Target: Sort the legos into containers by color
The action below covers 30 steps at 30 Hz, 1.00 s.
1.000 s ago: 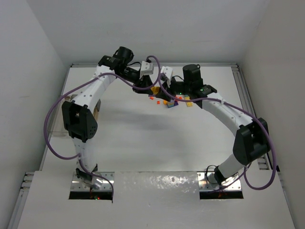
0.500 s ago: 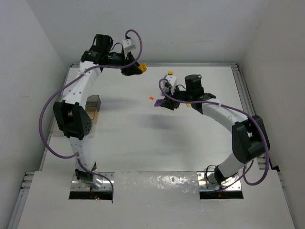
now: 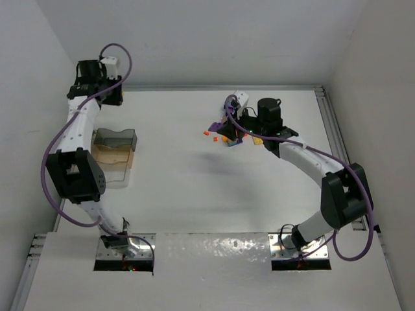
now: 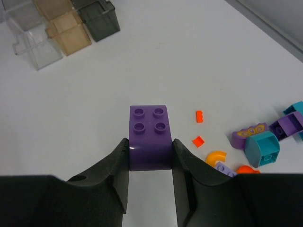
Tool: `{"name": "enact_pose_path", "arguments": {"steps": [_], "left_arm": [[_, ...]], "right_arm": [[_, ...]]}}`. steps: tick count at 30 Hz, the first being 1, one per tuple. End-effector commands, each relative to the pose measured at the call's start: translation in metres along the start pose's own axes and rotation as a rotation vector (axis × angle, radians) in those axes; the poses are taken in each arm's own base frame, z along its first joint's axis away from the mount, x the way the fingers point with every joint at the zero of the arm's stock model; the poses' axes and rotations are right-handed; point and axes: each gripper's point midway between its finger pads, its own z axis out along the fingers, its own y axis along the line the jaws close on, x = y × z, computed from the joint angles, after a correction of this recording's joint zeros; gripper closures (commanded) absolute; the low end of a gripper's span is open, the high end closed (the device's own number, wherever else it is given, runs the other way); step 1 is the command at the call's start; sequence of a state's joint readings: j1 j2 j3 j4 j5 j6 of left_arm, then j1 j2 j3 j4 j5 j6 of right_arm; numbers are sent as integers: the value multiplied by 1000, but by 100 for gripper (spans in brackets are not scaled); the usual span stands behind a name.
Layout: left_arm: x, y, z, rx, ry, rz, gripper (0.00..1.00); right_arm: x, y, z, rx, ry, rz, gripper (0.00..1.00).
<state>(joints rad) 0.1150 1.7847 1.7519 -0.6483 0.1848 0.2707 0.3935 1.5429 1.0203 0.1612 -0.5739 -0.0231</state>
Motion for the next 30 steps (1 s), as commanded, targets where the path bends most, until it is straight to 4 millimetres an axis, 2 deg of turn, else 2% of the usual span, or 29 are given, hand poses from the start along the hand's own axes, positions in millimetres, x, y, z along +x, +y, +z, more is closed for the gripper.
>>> {"name": "enact_pose_path", "arguments": {"steps": [1,2,3,4,5,6,9,10,11,12,13,14,15,19,25,30], "left_arm": [[3,34,-39,-184,-19,-61,100],[4,20,-37,-61,-34,-47,100],[19,22,-34,25,-20,104,100],[25,11,-37,121,-28,237,100],[46,2,-32,191,-4,364,100],[48,11,-28,188,-23,565,100],[59,27,-13,221,-34,818,100],[63,28,-8,251,-34,850,100],[52,30,-7,284,-74,950,100],[70,22,-7,378,-26,963,100],[89,16,9,476,-1,968,100],[93,13,7,547,7,1031,100],[107,10,21,612,27,1027,100],[114,3,38,707,-5,1041,100],[155,8,37,771,105,1131,100],[152,8,40,758,87,1125,100]], "right_arm": [[-35,4,1,12,-101,-1,100],[-36,8,3,2,-108,-13,100],[-36,10,4,-3,-112,-20,100],[-33,10,6,-4,-112,-23,100],[-34,11,7,-10,-117,-27,100],[-32,12,9,-12,-115,-19,100],[-32,16,11,-32,-114,-20,100],[-32,18,12,-37,-111,-27,100],[-31,19,13,-38,-107,-32,100],[-30,19,13,-36,-104,-36,100],[-29,20,14,-36,-100,-38,100],[-30,20,13,-36,-100,-41,100],[-29,19,13,-32,-97,-46,100],[-28,20,10,-23,-79,-45,100],[-21,17,6,-2,-48,-82,100],[-21,18,7,-2,-48,-75,100]]}}
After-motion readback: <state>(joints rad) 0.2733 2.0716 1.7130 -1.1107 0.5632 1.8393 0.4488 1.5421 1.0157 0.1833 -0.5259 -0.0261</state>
